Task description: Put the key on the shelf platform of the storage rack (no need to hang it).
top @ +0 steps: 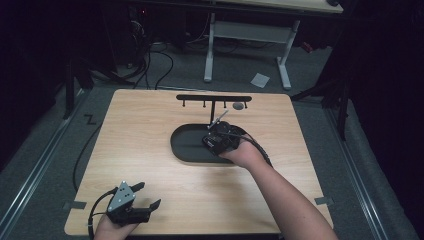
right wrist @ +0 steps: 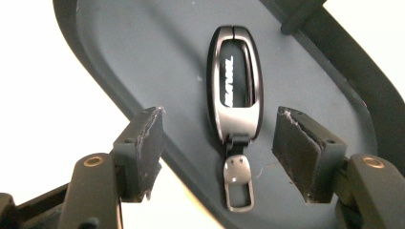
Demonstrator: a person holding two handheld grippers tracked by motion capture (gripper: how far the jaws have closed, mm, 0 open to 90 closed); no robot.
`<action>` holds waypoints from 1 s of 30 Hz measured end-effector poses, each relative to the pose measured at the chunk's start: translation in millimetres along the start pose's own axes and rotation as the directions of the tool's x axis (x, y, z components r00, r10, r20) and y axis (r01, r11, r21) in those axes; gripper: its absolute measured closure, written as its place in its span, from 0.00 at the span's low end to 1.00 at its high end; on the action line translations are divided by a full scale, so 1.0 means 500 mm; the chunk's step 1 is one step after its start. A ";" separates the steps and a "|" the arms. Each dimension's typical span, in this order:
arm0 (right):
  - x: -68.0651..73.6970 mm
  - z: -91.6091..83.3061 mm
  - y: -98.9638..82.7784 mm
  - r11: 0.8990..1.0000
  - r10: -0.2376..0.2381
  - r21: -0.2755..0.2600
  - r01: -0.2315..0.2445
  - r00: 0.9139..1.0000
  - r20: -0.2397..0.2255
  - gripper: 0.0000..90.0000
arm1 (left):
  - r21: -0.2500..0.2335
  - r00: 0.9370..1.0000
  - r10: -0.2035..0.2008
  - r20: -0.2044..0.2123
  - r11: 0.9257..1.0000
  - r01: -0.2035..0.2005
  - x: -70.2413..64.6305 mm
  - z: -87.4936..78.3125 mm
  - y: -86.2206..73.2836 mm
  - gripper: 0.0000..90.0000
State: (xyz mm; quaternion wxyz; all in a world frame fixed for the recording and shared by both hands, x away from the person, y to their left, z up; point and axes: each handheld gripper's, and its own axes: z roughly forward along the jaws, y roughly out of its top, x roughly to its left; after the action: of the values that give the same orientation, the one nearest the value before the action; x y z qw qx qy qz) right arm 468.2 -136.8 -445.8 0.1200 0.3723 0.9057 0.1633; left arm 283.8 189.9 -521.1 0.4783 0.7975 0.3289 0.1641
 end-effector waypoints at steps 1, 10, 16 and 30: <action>0.003 -0.003 -0.007 1.000 -0.002 -0.007 0.002 1.000 0.009 0.39 | -0.001 1.000 0.003 -0.002 1.000 -0.003 0.000 0.001 0.000 0.20; 0.016 -0.015 -0.095 0.992 0.025 -0.127 -0.016 0.997 0.069 0.39 | 0.003 1.000 0.006 -0.003 1.000 -0.006 -0.002 0.004 -0.001 0.20; 0.024 -0.016 -0.169 0.966 0.085 -0.247 -0.079 0.996 0.015 0.37 | 0.006 1.000 0.009 -0.003 1.000 -0.009 -0.002 0.004 -0.001 0.20; 0.071 -0.027 -0.400 0.835 0.201 -0.521 -0.175 0.979 -0.007 0.25 | -0.008 1.000 0.013 -0.001 1.000 -0.013 -0.009 0.005 0.002 0.20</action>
State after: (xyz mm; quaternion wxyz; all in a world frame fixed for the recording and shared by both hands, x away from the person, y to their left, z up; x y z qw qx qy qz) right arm 311.8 -248.1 -513.8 0.2212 0.4172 0.7837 0.4035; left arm 282.3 185.0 -521.4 0.4802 0.7978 0.3232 0.1688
